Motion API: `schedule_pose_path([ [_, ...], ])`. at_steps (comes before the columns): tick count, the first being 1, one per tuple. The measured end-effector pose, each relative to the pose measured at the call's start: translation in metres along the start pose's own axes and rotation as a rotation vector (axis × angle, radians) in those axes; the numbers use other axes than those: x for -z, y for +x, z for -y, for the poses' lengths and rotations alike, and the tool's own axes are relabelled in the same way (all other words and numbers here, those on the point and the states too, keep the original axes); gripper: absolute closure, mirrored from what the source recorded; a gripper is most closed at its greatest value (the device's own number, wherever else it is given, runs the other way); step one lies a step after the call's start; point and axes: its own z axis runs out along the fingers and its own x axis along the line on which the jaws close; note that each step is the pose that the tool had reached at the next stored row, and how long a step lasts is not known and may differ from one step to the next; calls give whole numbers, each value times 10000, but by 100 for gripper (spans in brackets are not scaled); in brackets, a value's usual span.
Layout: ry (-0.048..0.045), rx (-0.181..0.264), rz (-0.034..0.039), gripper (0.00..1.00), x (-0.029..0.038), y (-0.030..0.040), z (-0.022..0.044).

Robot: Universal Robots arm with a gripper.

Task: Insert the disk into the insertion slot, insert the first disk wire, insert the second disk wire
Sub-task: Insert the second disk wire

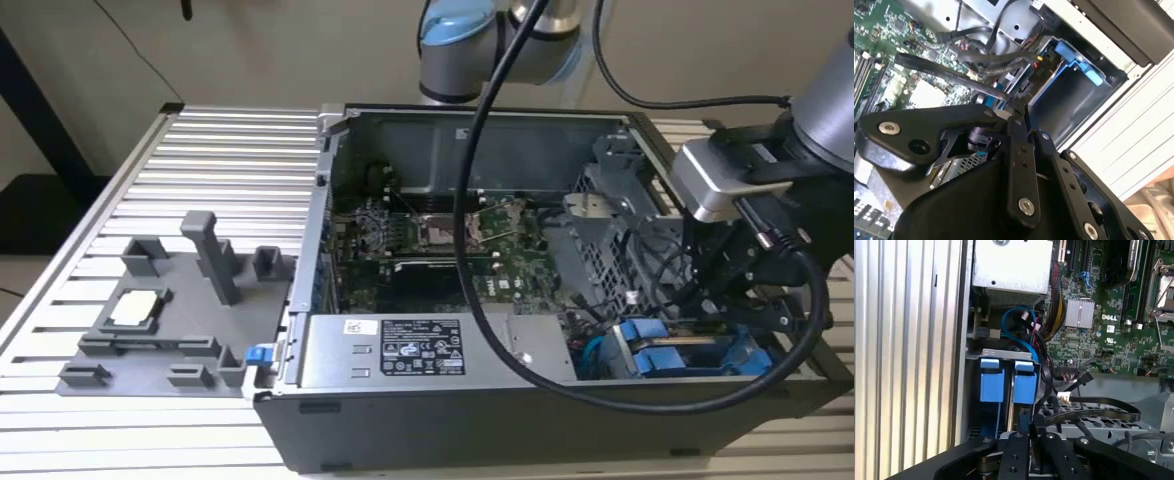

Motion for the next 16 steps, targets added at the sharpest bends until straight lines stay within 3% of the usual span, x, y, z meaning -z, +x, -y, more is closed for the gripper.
schedule_pose_path([
  [2,17,-109,78,84,-12,1,4],
  [6,-6,-127,95,84,-19,6,64],
  [9,-8,-128,95,84,-20,6,64],
  [13,-1,-140,182,84,-38,9,69],
  [16,-5,-167,188,84,-52,13,100],
])
